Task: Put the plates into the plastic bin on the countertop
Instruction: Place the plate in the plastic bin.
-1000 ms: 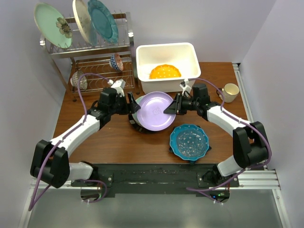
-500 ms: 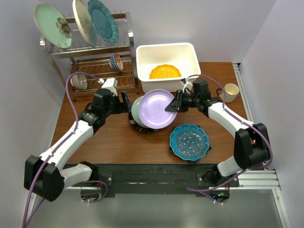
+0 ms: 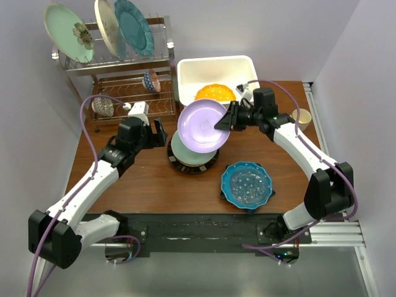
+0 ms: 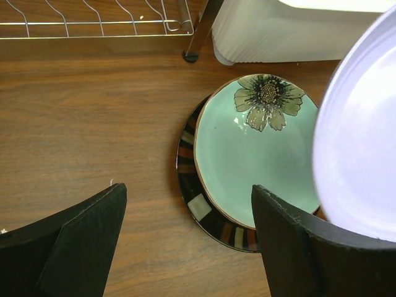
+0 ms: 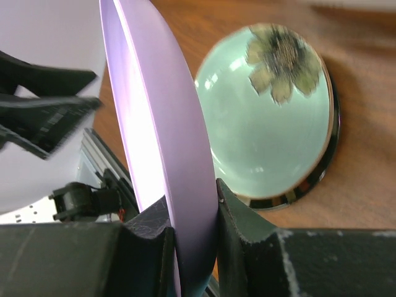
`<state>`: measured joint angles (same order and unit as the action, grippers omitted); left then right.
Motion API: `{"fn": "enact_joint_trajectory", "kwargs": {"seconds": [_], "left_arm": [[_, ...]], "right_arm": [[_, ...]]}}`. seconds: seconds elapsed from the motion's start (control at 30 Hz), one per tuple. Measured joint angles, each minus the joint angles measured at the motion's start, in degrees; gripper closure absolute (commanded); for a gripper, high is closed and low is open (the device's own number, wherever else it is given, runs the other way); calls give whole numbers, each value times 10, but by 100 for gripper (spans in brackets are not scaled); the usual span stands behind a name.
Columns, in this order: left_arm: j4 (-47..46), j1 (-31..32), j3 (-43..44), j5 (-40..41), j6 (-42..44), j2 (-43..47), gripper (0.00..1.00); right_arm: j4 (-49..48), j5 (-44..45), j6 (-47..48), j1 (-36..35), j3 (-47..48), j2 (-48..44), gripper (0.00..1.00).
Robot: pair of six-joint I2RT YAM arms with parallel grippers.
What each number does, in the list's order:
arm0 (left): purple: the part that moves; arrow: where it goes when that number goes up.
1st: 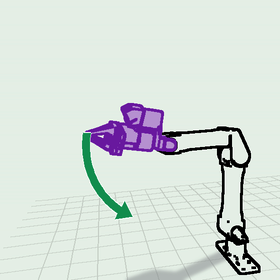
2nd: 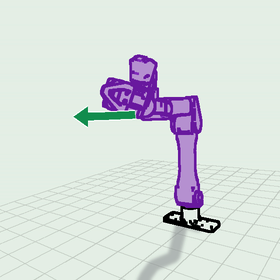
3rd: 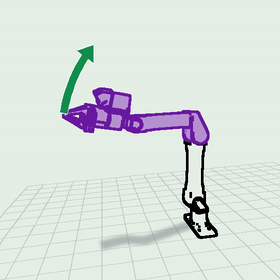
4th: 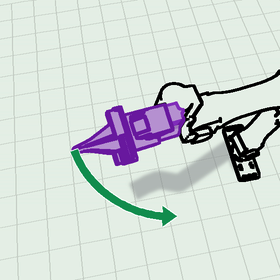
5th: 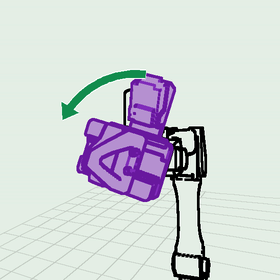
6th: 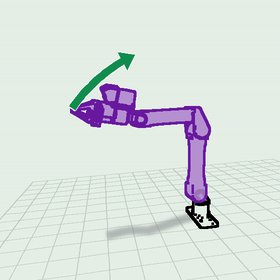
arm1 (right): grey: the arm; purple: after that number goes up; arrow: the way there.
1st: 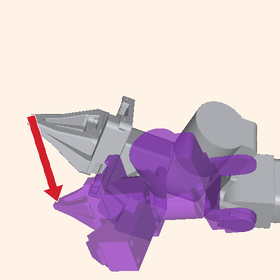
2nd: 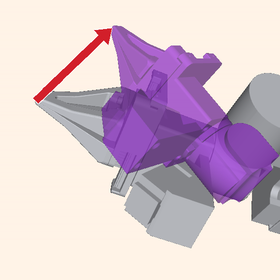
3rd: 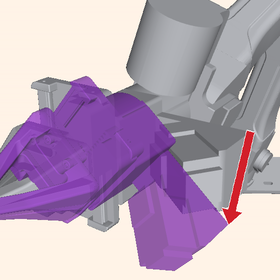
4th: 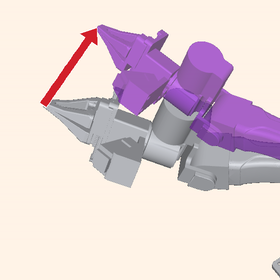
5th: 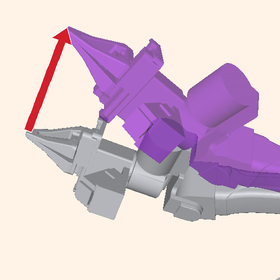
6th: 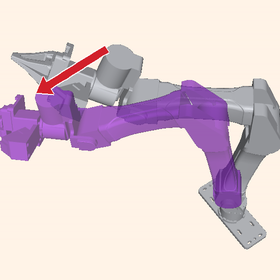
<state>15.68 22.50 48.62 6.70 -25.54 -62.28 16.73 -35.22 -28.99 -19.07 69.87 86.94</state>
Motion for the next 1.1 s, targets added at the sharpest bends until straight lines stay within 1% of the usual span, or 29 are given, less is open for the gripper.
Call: {"fn": "enact_joint_trajectory", "kwargs": {"seconds": [0.17,0.37,0.73,1.1], "left_arm": [[3,0,0,0,9,-6,14],[4,0,0,0,12,-7,14],[4,0,-7,-7,12,-7,13],[4,0,-8,-24,12,-16,14]], "right_arm": [[6,2,2,6,63,17,100],[17,5,1,20,128,57,100],[46,46,1,29,238,104,100],[69,76,1,34,354,190,100]]}}
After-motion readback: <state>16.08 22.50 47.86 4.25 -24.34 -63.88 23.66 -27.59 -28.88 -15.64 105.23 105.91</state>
